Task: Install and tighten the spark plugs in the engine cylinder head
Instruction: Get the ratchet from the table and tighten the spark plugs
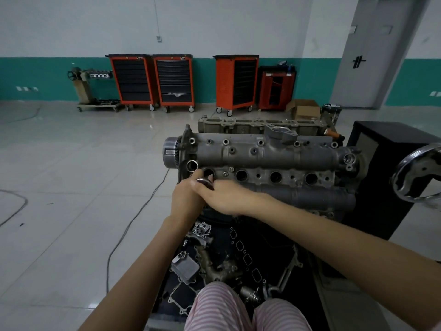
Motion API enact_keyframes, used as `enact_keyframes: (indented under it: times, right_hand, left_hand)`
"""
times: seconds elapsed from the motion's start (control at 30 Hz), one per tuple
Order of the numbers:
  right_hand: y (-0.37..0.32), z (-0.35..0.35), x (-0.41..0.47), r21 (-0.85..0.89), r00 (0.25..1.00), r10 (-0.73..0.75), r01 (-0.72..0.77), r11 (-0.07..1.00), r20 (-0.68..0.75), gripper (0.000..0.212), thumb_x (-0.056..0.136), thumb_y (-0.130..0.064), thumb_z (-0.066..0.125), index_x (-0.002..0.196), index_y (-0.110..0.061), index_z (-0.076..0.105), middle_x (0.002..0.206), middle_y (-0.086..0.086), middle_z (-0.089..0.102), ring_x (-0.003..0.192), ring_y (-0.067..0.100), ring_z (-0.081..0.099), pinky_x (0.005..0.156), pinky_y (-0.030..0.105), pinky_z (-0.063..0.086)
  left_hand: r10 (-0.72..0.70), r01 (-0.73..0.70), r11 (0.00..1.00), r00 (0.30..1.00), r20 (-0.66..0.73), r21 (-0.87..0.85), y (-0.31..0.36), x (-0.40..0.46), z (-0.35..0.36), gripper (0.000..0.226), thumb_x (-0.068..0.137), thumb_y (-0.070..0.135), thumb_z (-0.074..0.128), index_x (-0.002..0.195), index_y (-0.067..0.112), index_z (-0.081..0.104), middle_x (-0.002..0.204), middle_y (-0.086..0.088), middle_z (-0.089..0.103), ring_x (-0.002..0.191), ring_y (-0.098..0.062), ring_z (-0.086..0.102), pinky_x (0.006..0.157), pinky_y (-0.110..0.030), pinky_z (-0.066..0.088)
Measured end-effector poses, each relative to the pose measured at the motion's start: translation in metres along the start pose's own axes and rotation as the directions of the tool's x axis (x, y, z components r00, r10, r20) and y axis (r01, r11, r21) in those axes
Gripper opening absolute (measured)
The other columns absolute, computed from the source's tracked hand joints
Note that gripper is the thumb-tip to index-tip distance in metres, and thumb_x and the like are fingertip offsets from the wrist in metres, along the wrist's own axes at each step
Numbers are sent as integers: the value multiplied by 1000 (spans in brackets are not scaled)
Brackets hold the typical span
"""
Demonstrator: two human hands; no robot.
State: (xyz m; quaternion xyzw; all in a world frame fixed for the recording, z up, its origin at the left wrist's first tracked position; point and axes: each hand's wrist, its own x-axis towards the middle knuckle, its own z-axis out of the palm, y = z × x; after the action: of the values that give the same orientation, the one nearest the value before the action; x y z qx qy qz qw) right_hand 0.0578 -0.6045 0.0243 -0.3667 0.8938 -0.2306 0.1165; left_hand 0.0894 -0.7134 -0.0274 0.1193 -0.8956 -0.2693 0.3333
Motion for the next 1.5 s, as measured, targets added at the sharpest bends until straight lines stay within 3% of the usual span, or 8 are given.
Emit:
enact_keyframes:
  times: [0.1, 0.47, 0.63, 0.73, 0.83, 1.07, 1.27, 1.5]
  right_hand:
    - [2, 13, -2, 398, 971, 37, -131, 908, 235, 61, 89, -64, 25, 134, -23, 25, 72, 11, 50, 59, 22, 51, 61, 32, 47]
    - [-10, -42, 9, -846, 832, -546, 216, 487, -101, 70, 82, -74, 25, 47, -15, 39, 49, -2, 39, 44, 15, 39, 45, 24, 19]
    - [-7, -6, 0, 7, 995, 68, -68, 998, 71, 69, 89, -63, 23, 125, -10, 46, 86, 11, 58, 63, 22, 54, 53, 24, 38]
    - [-5, 0, 4, 458, 903, 110, -313, 832, 416, 57, 90, -61, 26, 113, -11, 40, 69, 7, 44, 53, 17, 44, 53, 26, 44]
    - [-8, -3, 4, -13, 999, 26, -26, 1000, 26, 70, 88, -66, 20, 129, -13, 40, 87, 13, 57, 68, 25, 57, 49, 25, 38]
    - [-9, -32, 9, -864, 794, -597, 216, 454, -116, 65, 83, -69, 34, 49, -13, 33, 47, -3, 29, 41, 13, 27, 45, 22, 14]
    - [-2, -8, 4, -63, 997, -38, 34, 997, -65, 62, 83, -72, 28, 78, -13, 47, 70, 5, 50, 64, 22, 51, 55, 27, 37]
    - [-14, 23, 6, 560, 966, 165, -251, 789, 201, 64, 84, -72, 26, 114, -19, 46, 59, 7, 44, 47, 18, 43, 52, 26, 42]
  left_hand:
    - [-37, 38, 997, 999, 13, -68, 3, -2, -2, 13, 87, 9, 53, 78, 11, 44, 67, -13, 57, 69, -37, 55, 60, -43, 43]
    - [-115, 113, 974, 993, 2, 195, 8, 8, 15, 22, 92, 10, 44, 70, 14, 43, 63, 1, 46, 68, -22, 50, 56, -29, 28]
    - [-113, 110, 990, 993, -26, -87, 3, 2, 10, 22, 83, 2, 59, 64, 12, 56, 55, -3, 57, 57, -22, 53, 53, -30, 42]
    - [-150, 146, 985, 988, -44, -89, 4, 3, 7, 37, 85, 5, 58, 57, 23, 39, 45, 9, 37, 46, -9, 35, 45, -18, 26]
    - [-132, 130, 989, 991, -21, -62, 2, 1, 8, 24, 82, 1, 57, 66, 16, 47, 56, -7, 55, 58, -27, 51, 51, -31, 34]
    - [-129, 123, 983, 991, -40, -135, 5, 2, 7, 32, 80, -2, 53, 57, 18, 45, 60, -11, 57, 63, -35, 56, 54, -39, 42]
    - [-190, 187, 973, 982, -8, -138, 5, -4, 11, 35, 84, 0, 54, 56, 18, 43, 60, -10, 58, 63, -31, 56, 54, -37, 38]
    - [-363, 347, 895, 932, -5, -280, -3, -12, 28, 30, 102, 34, 24, 76, 36, 40, 44, 34, 51, 40, 14, 50, 47, -20, 43]
